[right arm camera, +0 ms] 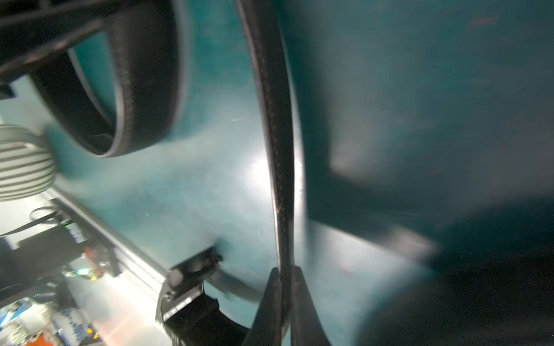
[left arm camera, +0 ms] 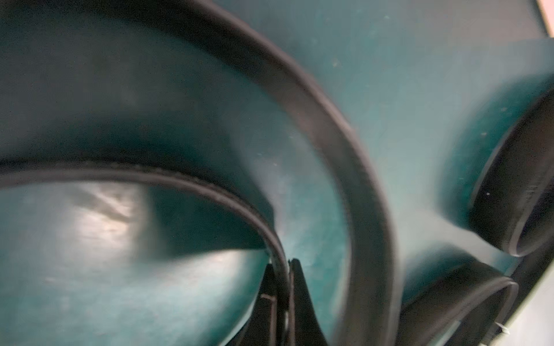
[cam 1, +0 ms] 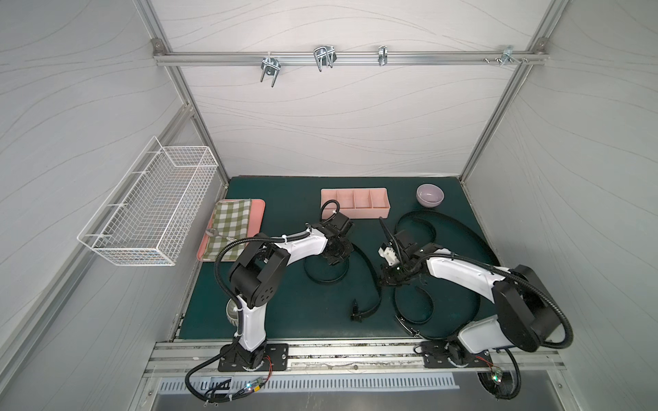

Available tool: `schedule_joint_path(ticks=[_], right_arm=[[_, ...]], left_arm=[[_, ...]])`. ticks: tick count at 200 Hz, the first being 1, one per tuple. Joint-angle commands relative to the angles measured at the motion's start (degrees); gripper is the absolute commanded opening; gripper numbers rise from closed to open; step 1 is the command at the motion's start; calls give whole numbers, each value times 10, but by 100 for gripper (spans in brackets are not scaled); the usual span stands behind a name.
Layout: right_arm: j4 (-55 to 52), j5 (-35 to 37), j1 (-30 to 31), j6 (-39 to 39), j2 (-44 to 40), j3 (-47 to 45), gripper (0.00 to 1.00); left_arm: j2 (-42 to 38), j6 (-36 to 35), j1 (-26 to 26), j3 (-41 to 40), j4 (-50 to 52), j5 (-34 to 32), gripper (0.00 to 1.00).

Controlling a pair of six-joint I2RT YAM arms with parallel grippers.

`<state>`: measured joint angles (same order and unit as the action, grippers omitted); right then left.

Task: Place the belts into the storage roll
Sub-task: Roll the belt at the center of the board.

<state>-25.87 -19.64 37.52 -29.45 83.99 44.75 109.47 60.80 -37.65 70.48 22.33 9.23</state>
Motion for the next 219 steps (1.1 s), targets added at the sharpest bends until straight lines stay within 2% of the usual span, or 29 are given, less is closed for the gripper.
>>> schedule_joint_path(ticks=[1, 15, 23, 31, 53, 61, 69, 92, 108, 120, 140, 149, 160, 177, 202, 219], right_arm=[[53, -31, 3, -44, 21, 4, 10], [47, -30, -6, -30, 27, 8, 19], [40, -30, -13, -19, 25, 11, 27], [30, -26, -19, -5, 19, 14, 34], [4, -15, -37, 29, -10, 21, 48], [0, -19, -44, 38, -23, 20, 50], [-4, -23, -50, 51, -35, 21, 52], [-11, -31, -52, 91, -64, 30, 59], [0, -48, -49, 111, -74, 37, 59], [6, -49, -40, 120, -77, 46, 59], [1, -45, -32, 124, -60, 69, 59], [0, -44, -32, 120, -52, 75, 58], [0, -43, -34, 114, -48, 77, 57], [-5, -40, -42, 109, -54, 72, 58], [-13, -55, -70, 111, -75, 49, 59], [-17, -72, -95, 116, -91, 32, 59]], left_arm=[[-3, 36, -5, -12, -24, 33, 0], [-22, 23, -5, -21, -25, 42, 0], [-37, 7, -6, -24, -18, 42, 8], [-57, -12, -8, -25, -3, 36, 21], [-142, -87, -8, -36, 49, -3, 64], [-182, -117, -7, -47, 58, -19, 73], [-220, -151, -8, -56, 68, -36, 78], [-292, -279, -7, -72, 99, -100, 81], [-322, -445, -7, -95, 79, -108, 82], [-334, -513, 0, -110, 72, -141, 84], [-322, -627, 37, -97, 70, -138, 82], [-304, -669, 49, -85, 73, -125, 80], [-279, -724, 51, -62, 84, -103, 71], [-248, -814, 48, -50, 81, -76, 66], [-223, -938, 46, -54, 65, -49, 67], [-221, -1086, 45, -74, 84, 9, 68]])
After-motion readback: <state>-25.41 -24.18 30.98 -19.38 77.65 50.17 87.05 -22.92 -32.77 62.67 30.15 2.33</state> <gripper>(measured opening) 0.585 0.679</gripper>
